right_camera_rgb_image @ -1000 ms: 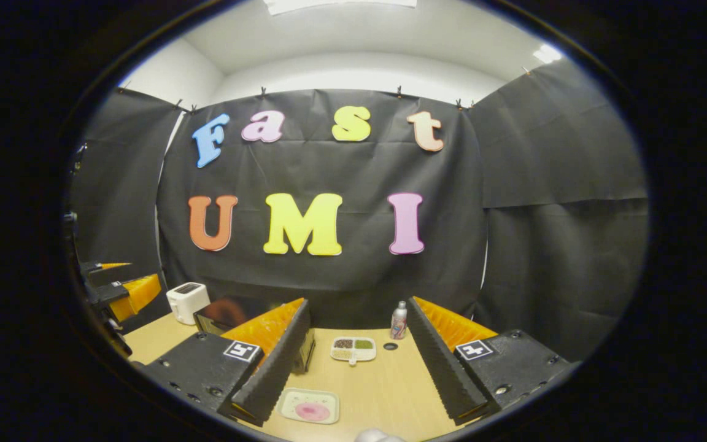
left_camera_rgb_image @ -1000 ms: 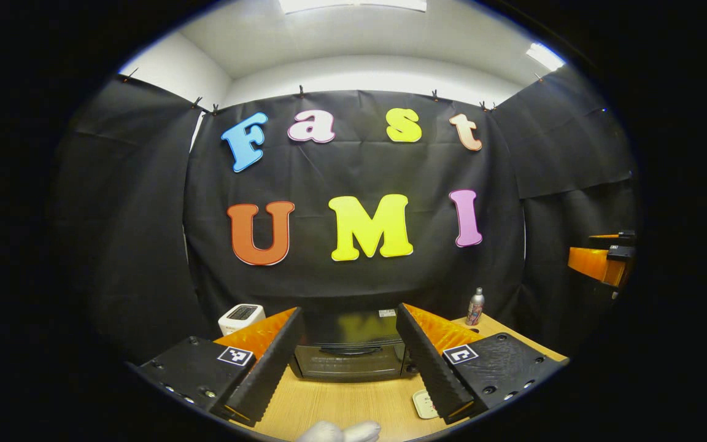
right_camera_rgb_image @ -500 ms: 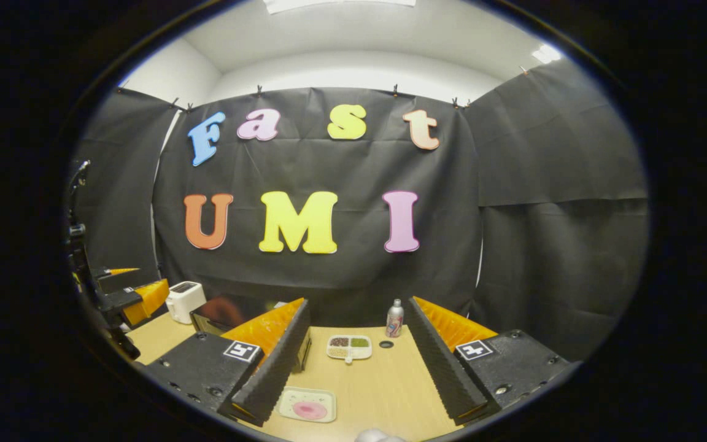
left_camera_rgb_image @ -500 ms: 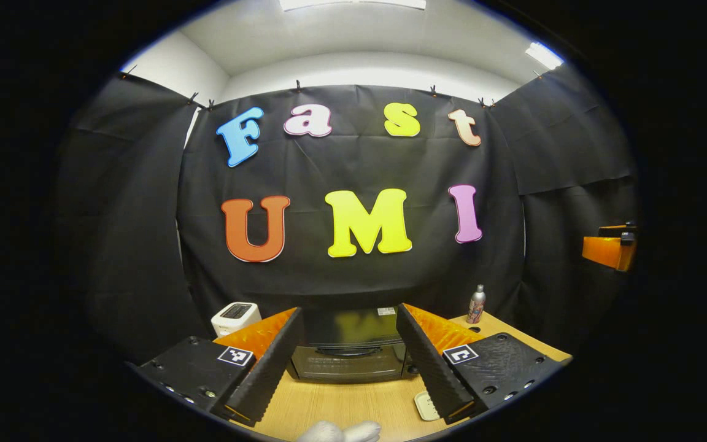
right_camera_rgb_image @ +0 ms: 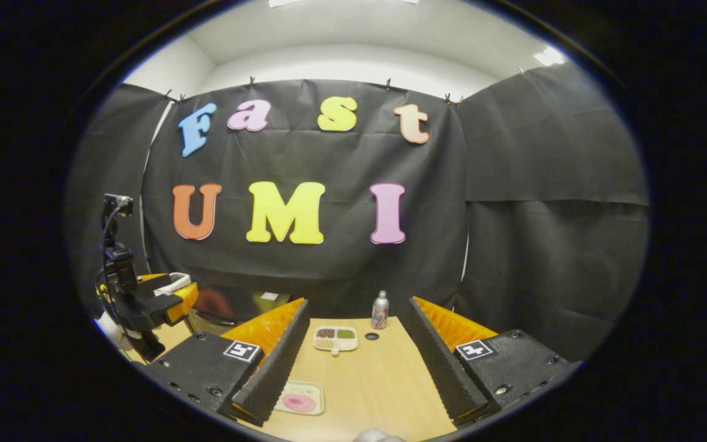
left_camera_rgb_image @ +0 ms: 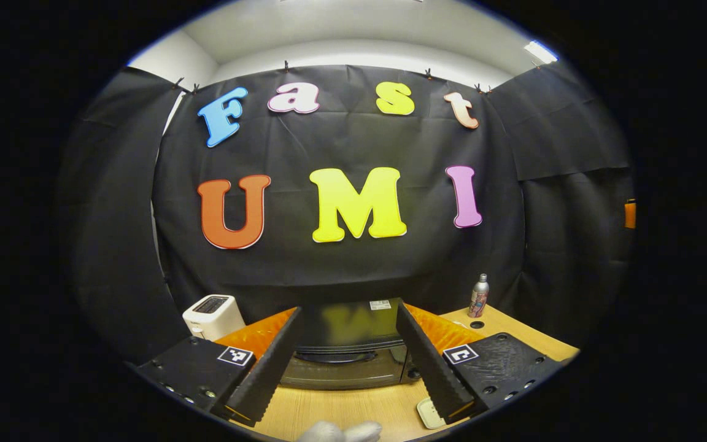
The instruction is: Open the electric oven with the left hand, put the food in, and close the electric oven.
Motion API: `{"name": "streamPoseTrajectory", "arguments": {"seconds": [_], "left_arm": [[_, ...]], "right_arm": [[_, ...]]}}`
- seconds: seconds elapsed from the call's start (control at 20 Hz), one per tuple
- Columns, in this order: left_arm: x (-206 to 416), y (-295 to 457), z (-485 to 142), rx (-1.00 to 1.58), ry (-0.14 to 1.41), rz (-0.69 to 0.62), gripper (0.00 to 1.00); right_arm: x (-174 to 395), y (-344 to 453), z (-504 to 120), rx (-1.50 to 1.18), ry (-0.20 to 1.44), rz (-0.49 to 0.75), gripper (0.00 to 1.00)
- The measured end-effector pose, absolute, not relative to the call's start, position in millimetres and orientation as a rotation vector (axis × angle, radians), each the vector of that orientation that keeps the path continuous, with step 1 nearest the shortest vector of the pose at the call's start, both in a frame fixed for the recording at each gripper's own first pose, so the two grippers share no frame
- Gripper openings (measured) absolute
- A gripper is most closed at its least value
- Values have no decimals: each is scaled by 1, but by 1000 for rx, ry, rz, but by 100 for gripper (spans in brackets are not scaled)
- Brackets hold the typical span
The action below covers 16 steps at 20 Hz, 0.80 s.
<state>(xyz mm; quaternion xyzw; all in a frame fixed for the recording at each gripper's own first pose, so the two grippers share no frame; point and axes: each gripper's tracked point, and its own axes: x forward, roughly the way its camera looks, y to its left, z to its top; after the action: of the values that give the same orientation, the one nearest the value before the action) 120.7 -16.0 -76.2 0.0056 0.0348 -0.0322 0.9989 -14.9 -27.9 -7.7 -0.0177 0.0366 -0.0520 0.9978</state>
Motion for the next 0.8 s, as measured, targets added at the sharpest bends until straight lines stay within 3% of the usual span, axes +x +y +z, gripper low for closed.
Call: {"name": "streamPoseTrajectory", "arguments": {"seconds": [0.3,0.4,0.75,0.8], "left_arm": [[177,-13,-129,2,168,-52,100],[192,-13,-151,6,201,-51,97],[210,-9,-218,16,345,-48,97],[213,-9,-209,3,298,-47,98]], "right_arm": [[-14,-36,-19,-40,121,-152,96],[-10,-37,-24,-39,138,-160,96],[-7,-29,-34,-23,167,-154,96],[-7,-28,-33,-26,164,-153,97]]}}
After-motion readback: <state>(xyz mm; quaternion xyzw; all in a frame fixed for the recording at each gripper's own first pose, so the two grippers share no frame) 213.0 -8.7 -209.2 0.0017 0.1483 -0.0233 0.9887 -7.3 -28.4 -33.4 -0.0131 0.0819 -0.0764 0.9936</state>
